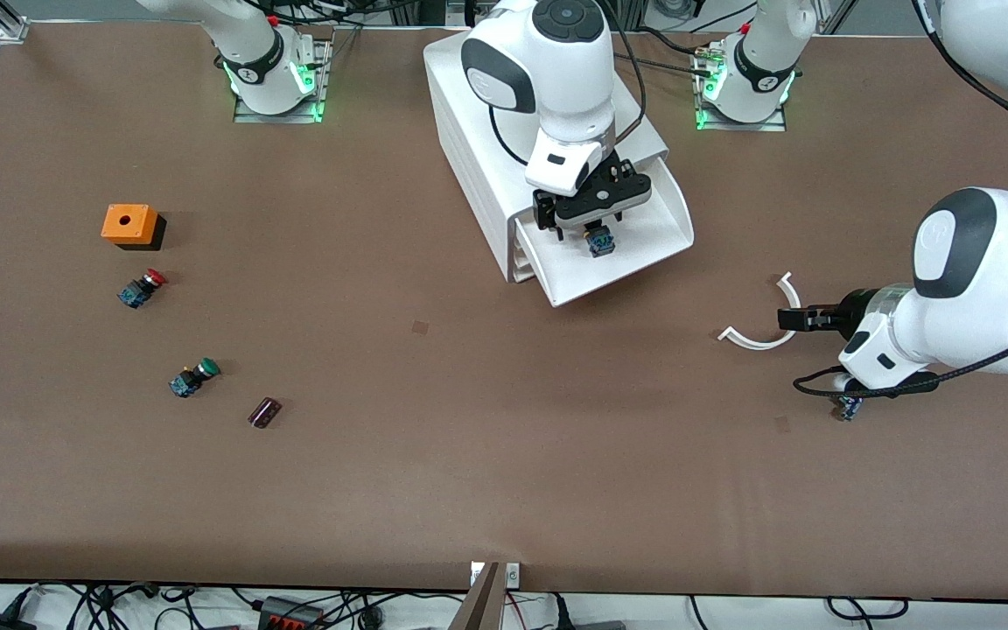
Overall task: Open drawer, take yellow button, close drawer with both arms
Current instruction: 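Lift the button with the right gripper while the left gripper releases the drawer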
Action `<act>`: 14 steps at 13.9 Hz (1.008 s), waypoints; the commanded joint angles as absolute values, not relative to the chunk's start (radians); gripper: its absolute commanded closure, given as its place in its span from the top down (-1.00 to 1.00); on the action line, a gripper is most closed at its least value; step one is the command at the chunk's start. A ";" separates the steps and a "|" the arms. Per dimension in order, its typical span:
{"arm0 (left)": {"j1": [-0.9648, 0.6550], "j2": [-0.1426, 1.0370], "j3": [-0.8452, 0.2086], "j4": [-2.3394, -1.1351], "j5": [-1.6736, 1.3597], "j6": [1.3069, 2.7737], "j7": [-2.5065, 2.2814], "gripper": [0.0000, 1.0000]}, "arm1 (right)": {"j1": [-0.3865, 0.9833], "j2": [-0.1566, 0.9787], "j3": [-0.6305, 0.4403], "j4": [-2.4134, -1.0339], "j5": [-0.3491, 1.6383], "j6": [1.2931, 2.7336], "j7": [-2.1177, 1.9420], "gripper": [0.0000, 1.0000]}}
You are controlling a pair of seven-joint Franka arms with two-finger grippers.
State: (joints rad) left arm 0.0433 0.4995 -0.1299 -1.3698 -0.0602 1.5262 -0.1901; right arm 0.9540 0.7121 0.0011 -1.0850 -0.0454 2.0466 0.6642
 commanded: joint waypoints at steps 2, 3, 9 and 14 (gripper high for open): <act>0.043 0.506 -0.114 -1.336 -0.035 1.528 -0.202 1.00 | 0.972 0.762 -0.006 -1.043 -0.063 2.097 0.748 1.00; 0.044 0.508 -0.115 -1.333 -0.037 1.526 -0.204 1.00 | 0.973 0.770 -0.008 -1.043 -0.063 2.105 0.749 1.00; 0.034 0.508 -0.112 -1.335 -0.032 1.528 -0.249 1.00 | 0.973 0.798 -0.002 -1.043 -0.058 2.125 0.747 0.79; 0.035 0.509 -0.112 -1.338 -0.032 1.529 -0.250 1.00 | 0.973 0.799 0.002 -1.043 -0.051 2.122 0.749 0.12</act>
State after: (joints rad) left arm 0.0416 0.5003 -0.1154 -1.3561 -0.0587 1.5306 -0.2340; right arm 0.9665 0.7792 0.0011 -1.0823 -0.0453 2.1282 0.7257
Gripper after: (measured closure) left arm 0.000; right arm 0.278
